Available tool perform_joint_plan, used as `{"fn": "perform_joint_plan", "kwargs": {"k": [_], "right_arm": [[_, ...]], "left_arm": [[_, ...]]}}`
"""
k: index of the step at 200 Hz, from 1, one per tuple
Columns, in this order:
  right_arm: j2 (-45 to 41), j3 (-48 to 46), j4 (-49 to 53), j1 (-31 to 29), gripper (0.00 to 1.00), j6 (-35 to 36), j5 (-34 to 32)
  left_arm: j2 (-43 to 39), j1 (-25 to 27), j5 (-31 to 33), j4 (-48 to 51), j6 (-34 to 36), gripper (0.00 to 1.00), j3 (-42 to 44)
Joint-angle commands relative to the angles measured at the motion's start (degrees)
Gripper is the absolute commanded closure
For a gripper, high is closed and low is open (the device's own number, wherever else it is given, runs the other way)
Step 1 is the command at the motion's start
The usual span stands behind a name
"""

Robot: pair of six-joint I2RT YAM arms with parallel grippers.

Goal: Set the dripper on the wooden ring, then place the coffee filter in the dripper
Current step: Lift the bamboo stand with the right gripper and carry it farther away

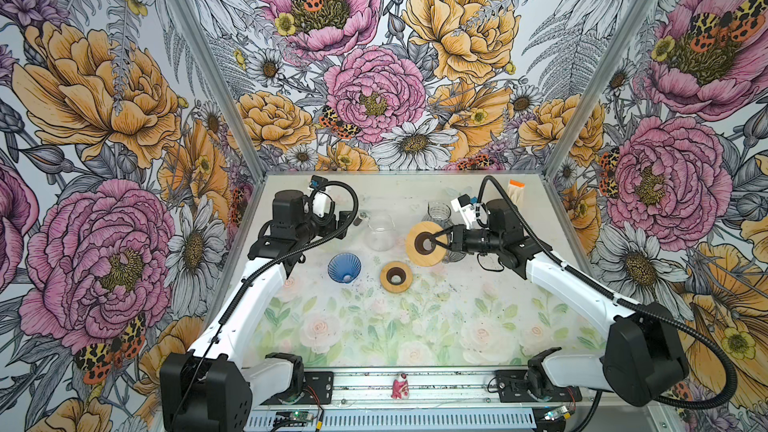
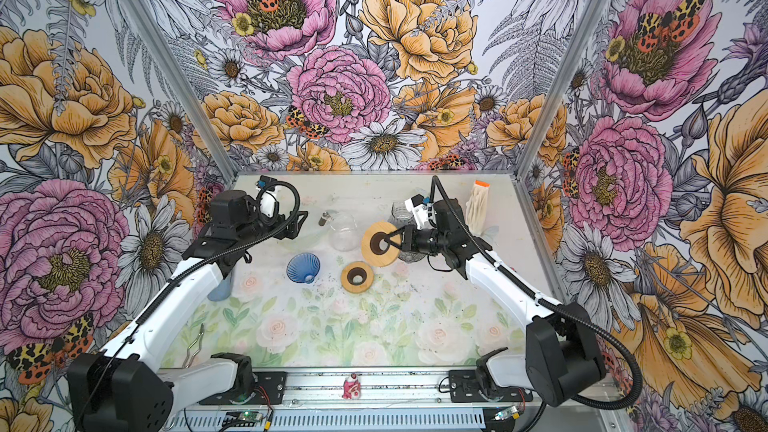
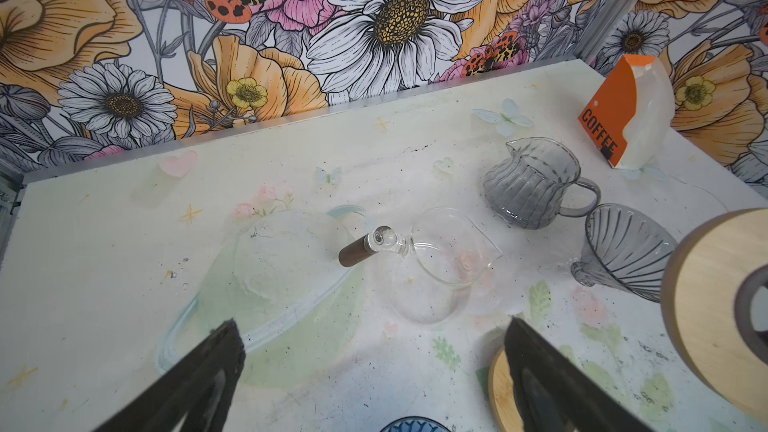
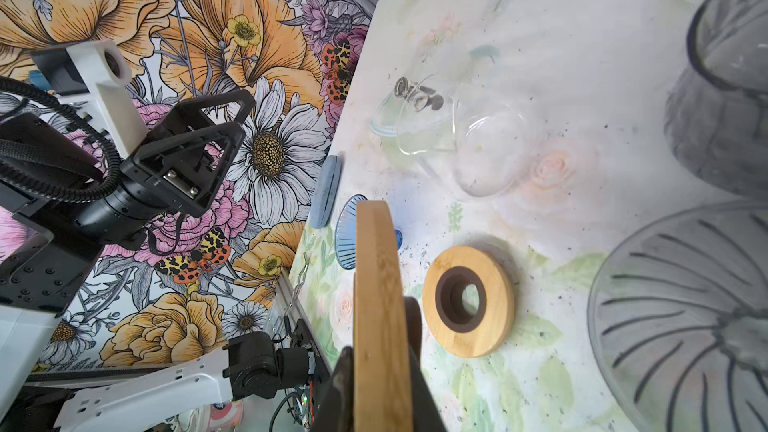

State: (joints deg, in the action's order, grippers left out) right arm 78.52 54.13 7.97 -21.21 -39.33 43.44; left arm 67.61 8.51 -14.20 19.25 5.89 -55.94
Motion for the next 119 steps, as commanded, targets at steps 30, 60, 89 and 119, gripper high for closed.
{"fn": "perform_joint_plan", "kwargs": {"k": [30, 60, 89, 119], "right_arm": [[9.4, 12.1, -2.4, -1.2, 1.00, 3.1, -0.3], [15.7, 17.9, -4.9, -2.1, 1.00, 1.1, -1.1], [21.5, 22.8, -6.9, -2.6, 1.00, -3.1, -1.1], [26.5, 27.3, -8.2, -3.8, 1.00, -5.2, -0.9]], "left_arm": [[1.2, -0.6, 1.1, 2.4, -4.2, 0.01, -2.4], [1.8, -0.9, 1.1, 3.3, -4.9, 0.01, -2.6], [2.6, -1.4, 1.5, 5.1, -4.8, 0.01, -3.6], [3.3, -2.4, 2.1, 6.8, -5.3, 0.01, -4.2]]}}
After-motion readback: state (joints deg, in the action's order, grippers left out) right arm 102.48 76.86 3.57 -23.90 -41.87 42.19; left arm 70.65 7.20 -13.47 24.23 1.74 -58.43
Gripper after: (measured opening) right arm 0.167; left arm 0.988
